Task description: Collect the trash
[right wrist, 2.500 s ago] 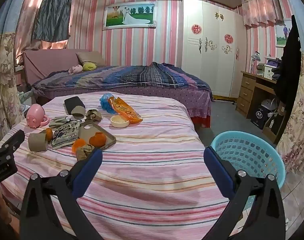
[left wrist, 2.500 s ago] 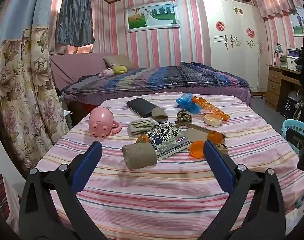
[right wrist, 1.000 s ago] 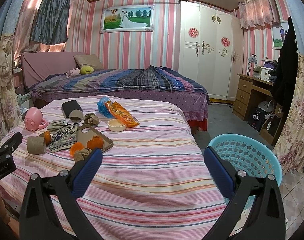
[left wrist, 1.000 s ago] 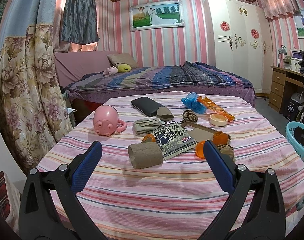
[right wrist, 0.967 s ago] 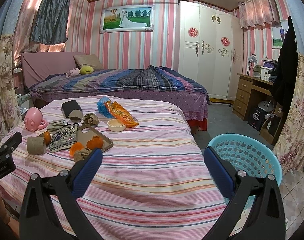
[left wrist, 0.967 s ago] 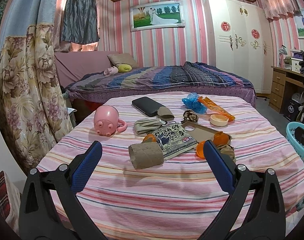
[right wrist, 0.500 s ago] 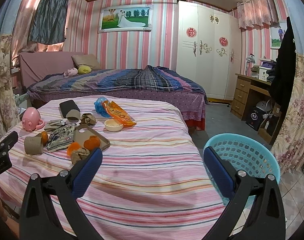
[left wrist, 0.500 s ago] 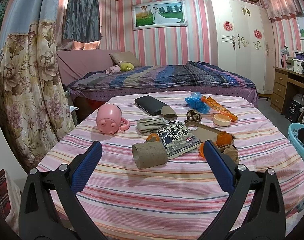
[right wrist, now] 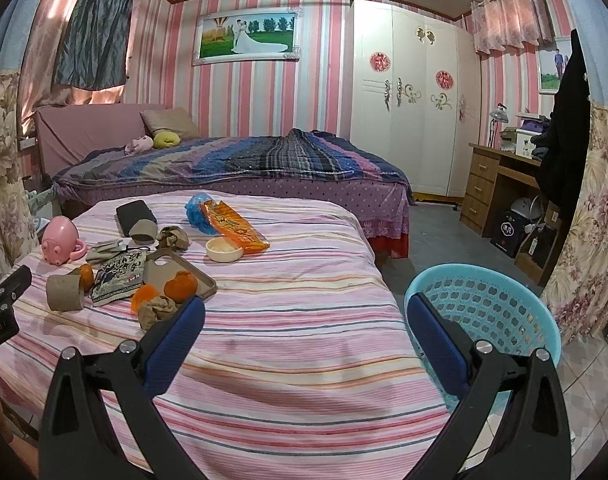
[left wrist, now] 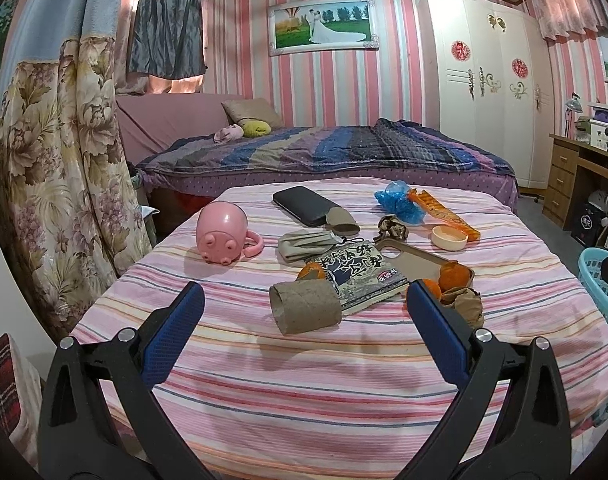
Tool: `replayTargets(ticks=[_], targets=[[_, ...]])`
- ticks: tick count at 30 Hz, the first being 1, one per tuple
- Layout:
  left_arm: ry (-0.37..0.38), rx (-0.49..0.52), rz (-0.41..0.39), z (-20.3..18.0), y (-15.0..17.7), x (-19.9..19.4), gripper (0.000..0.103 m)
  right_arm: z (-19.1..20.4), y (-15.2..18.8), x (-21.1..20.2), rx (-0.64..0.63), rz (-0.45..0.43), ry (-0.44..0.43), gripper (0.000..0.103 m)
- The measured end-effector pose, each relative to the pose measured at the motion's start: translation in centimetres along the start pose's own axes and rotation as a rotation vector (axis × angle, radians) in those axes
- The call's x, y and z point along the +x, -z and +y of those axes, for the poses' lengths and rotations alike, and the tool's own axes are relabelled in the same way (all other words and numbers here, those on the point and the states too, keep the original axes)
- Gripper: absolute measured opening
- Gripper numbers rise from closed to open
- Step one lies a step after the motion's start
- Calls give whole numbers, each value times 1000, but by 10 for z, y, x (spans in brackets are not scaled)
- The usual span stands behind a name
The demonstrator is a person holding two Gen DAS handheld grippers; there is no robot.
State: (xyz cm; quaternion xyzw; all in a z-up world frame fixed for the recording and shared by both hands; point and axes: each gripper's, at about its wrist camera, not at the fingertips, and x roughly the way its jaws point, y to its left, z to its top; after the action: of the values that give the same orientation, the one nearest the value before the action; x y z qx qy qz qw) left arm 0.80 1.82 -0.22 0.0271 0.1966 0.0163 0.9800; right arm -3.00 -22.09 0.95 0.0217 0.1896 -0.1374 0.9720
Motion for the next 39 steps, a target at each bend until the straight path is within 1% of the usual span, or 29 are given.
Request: replayTargets(ticks=[6, 11, 17, 20, 24, 27, 28, 30, 32, 34, 37, 39], targets=[[-3, -9, 5, 5, -1, 3, 98, 3, -2, 3, -4, 0, 8, 99], [-30, -6, 14, 15, -2, 9, 98, 4, -4, 7, -9, -3, 9, 99], [-59, -27, 36, 33, -2, 19, 98, -3, -8, 15, 20, 0, 25, 99], [-66, -36, 58, 41, -1, 25, 98, -7, -8, 22, 47, 17, 17, 99], [-52, -31, 94, 47, 0, 35, 98, -11, -9, 31, 74, 24, -38, 99], [-22, -13, 112, 44, -1, 45, 98, -10, -11, 37, 56, 29, -27, 99], [-21, 1, 118, 40, -2, 50, 98, -10, -13, 40, 49, 38, -26, 99], [-30, 10, 121, 35, -3, 55, 98, -9, -14, 45, 34, 54, 7, 99], [-26, 0, 136, 29, -4, 62, 98, -9, -14, 49, 33, 70, 23, 99], [6, -18, 173, 24, -5, 71, 98, -9, -13, 52, 38, 87, 31, 99], [-9, -25, 215, 17, -3, 82, 98, -5, -12, 55, 24, 97, 38, 99], [-4, -32, 237, 14, -3, 91, 98, -2, -11, 58, 10, 101, 45, 99]])
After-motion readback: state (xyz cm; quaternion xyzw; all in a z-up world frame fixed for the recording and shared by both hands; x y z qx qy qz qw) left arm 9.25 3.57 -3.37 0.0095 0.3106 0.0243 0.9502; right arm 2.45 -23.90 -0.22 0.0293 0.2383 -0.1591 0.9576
